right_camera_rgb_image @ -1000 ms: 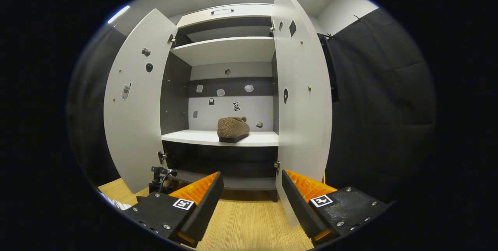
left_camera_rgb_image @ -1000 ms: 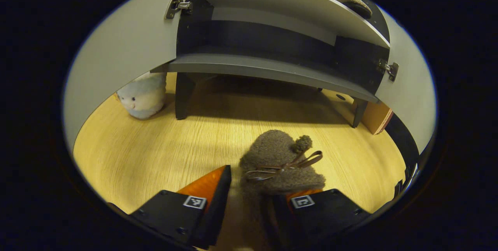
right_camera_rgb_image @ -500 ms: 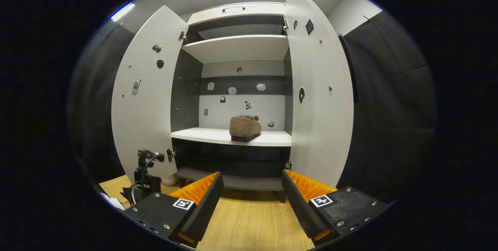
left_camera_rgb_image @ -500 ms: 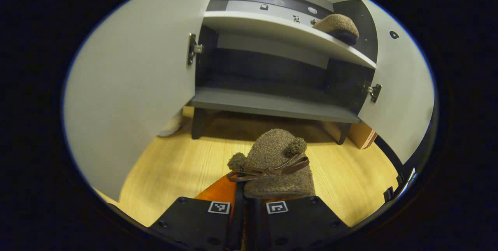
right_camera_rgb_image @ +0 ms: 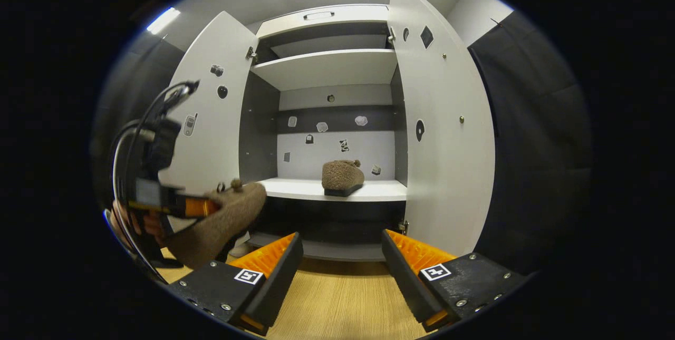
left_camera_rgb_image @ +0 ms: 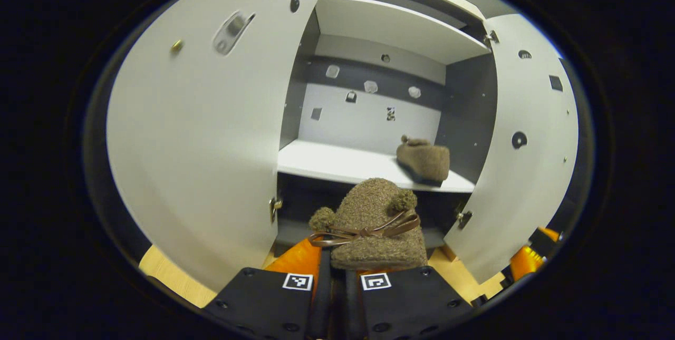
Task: Grab one shoe with the right hand and put it into the shoe cabinet, grab the other shoe with the left hand and put it into the shoe cabinet; then close the right door with the right hand and the left door with the left hand.
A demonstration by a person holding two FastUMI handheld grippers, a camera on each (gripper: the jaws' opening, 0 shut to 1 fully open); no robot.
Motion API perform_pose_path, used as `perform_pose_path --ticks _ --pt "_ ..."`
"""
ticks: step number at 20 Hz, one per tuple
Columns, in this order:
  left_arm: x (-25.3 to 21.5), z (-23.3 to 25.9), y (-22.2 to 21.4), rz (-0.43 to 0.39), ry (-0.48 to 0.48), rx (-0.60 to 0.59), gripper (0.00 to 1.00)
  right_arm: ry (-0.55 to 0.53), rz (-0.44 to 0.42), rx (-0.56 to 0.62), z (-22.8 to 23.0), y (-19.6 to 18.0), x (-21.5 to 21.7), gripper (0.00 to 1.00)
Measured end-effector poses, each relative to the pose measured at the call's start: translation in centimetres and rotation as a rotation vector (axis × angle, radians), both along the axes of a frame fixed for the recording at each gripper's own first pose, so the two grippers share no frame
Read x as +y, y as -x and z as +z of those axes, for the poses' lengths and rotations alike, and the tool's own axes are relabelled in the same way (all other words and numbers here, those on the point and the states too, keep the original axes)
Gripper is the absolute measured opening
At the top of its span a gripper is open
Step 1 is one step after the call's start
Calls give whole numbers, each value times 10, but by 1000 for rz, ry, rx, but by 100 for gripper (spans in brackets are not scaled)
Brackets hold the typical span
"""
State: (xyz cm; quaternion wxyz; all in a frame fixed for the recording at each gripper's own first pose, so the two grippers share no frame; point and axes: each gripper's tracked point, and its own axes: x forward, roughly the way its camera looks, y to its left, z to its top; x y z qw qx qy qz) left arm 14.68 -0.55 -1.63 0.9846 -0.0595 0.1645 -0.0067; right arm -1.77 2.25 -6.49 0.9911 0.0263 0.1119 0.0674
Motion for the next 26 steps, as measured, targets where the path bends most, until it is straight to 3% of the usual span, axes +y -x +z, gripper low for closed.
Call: perform_pose_path --ticks 3,6,10,14,17,20,21,24,26 --pt "-8 56 -69 -14 11 -55 19 0 -30 -15 4 -2 -11 93" --pt "-20 73 -129 -39 18 -37 19 3 -75 -31 7 -1 -28 93" --pt "-21 51 -216 -29 -6 44 19 8 -129 -36 9 3 -46 93" --pt "-16 12 -284 -9 -97 166 19 34 -138 -31 7 7 -52 93" --pt "-8 -26 -301 9 -176 260 23 34 -145 -41 6 7 -54 93" --pt "-5 -45 -304 33 -177 310 27 30 -156 -39 2 9 -63 93" --pt "-3 -46 -303 35 -169 304 35 29 -157 -37 1 9 -65 93" --pt "2 -46 -303 39 -157 293 40 19 -160 -28 -5 8 -67 93" --pt "5 -46 -303 29 -153 288 57 13 -153 -25 -8 5 -65 93"
